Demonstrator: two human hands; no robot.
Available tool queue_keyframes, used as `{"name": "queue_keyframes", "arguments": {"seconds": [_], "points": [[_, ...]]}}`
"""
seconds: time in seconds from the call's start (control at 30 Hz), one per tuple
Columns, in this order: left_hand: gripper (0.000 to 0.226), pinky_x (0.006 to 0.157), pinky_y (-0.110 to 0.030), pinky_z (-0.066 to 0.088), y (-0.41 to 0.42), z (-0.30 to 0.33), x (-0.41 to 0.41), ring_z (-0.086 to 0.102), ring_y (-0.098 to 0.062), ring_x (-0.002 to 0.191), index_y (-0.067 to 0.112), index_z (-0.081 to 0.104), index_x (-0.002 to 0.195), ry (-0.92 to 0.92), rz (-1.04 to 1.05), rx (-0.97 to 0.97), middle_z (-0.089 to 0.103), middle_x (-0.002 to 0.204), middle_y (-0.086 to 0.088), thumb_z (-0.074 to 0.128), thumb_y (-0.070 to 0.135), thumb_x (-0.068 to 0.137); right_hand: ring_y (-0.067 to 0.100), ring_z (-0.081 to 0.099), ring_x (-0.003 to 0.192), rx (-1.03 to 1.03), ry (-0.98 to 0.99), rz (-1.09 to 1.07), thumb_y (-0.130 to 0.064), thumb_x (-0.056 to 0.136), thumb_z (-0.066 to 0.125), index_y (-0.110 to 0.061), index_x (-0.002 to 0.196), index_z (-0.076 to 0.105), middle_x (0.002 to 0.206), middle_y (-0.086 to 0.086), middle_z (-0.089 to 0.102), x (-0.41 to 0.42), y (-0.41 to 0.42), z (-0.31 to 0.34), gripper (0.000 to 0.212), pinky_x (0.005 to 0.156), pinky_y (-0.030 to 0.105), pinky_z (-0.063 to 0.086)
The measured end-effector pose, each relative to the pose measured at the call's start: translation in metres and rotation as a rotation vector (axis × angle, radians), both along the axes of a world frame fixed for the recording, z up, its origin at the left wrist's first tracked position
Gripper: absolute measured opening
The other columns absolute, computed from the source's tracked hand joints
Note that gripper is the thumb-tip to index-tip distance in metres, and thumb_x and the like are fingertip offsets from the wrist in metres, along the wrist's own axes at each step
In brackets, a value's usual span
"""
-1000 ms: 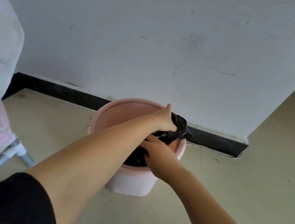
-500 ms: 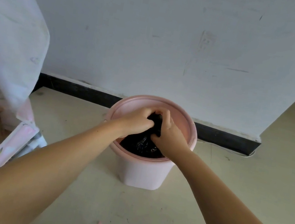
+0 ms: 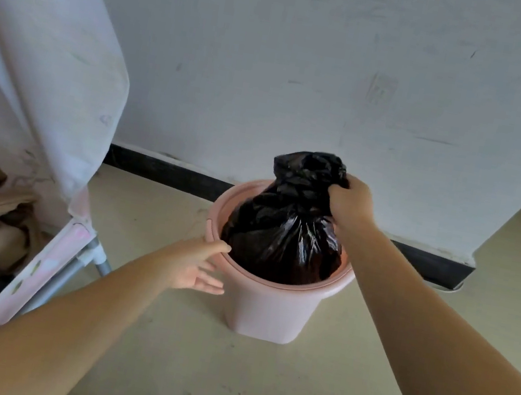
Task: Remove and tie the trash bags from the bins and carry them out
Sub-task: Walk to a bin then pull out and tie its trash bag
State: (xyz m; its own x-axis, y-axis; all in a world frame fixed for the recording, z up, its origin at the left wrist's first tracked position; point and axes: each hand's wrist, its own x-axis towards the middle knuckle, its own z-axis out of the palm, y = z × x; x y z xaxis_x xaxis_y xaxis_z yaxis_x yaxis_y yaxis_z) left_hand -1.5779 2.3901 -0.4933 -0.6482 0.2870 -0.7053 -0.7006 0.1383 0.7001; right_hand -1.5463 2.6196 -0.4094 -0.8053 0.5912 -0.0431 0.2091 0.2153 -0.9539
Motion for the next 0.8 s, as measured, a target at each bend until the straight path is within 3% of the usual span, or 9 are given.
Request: {"name": "queue_keyframes", "arguments": {"seconds": [0.07,0.17,0.23,0.33,0.47,0.57,0.67,0.8], "points": [[0.048,0.073,-0.052,0.058,0.012,-0.004,0.001,0.063,-0.038,0.099,0.011,0.047,0.13,-0.012,0.095,0.081,0.051,0.13,-0.023,0.063,0.007,0.085,0.038,0.066,0.088,-0.092,0.095,-0.069,0.003,0.079,0.037,-0.014,0.074,0.061,0.083,0.016,0.066,-0.003,0.006,0.025,0.03,0.082,0.057,0.054],[0.023,0.087,-0.058,0.052,0.034,0.0,0.004,0.06,-0.041,0.104,0.008,0.052,0.108,0.036,0.194,0.087,0.053,0.124,-0.022,0.056,0.001,0.086,0.024,0.061,0.075,-0.247,0.244,-0.112,0.007,0.084,0.035,-0.021,0.069,0.057,0.075,0.004,0.061,0.004,0.018,0.058,0.039,0.079,0.047,0.056],[0.027,0.094,-0.055,0.05,0.047,0.004,0.007,0.055,-0.048,0.112,0.006,0.048,0.115,0.039,0.218,0.065,0.049,0.118,-0.024,0.054,0.001,0.089,0.021,0.061,0.074,-0.298,0.339,-0.129,0.008,0.086,0.035,-0.023,0.072,0.058,0.076,0.002,0.061,0.014,0.026,0.075,0.041,0.076,0.041,0.057],[0.042,0.098,-0.05,0.048,0.066,0.007,0.009,0.047,-0.053,0.12,0.004,0.042,0.13,0.005,0.277,0.093,0.043,0.131,-0.03,0.054,0.002,0.09,0.018,0.064,0.075,-0.294,0.457,-0.187,0.006,0.086,0.037,-0.025,0.073,0.06,0.076,-0.001,0.064,0.034,0.038,0.093,0.04,0.073,0.036,0.058],[0.048,0.096,-0.047,0.05,0.086,0.002,-0.001,0.041,-0.053,0.124,0.012,0.038,0.137,-0.003,0.412,0.148,0.035,0.134,-0.019,0.053,0.006,0.092,0.018,0.066,0.079,-0.169,0.538,-0.268,0.001,0.083,0.039,-0.027,0.071,0.062,0.076,-0.004,0.067,0.065,0.056,0.109,0.038,0.079,0.041,0.058],[0.052,0.081,-0.04,0.053,0.101,-0.004,-0.005,0.039,-0.046,0.127,0.015,0.039,0.138,-0.013,0.538,0.199,0.031,0.143,-0.014,0.058,0.012,0.09,0.017,0.067,0.079,-0.089,0.509,-0.31,-0.002,0.084,0.039,-0.029,0.073,0.062,0.077,-0.005,0.067,0.085,0.067,0.104,0.037,0.075,0.039,0.059],[0.055,0.091,-0.04,0.05,0.114,-0.006,-0.003,0.037,-0.035,0.131,0.013,0.036,0.142,0.027,0.653,0.276,0.031,0.145,-0.011,0.057,0.011,0.092,0.02,0.062,0.076,-0.02,0.426,-0.332,-0.005,0.083,0.04,-0.026,0.072,0.061,0.077,-0.001,0.064,0.102,0.076,0.08,0.031,0.07,0.042,0.056],[0.053,0.099,-0.044,0.048,0.119,-0.002,0.004,0.038,-0.03,0.13,0.011,0.036,0.142,0.072,0.676,0.356,0.035,0.143,-0.01,0.056,0.009,0.093,0.024,0.06,0.076,-0.013,0.254,-0.339,-0.007,0.086,0.042,-0.022,0.072,0.059,0.076,0.002,0.063,0.119,0.086,0.023,0.027,0.08,0.049,0.056]]}}
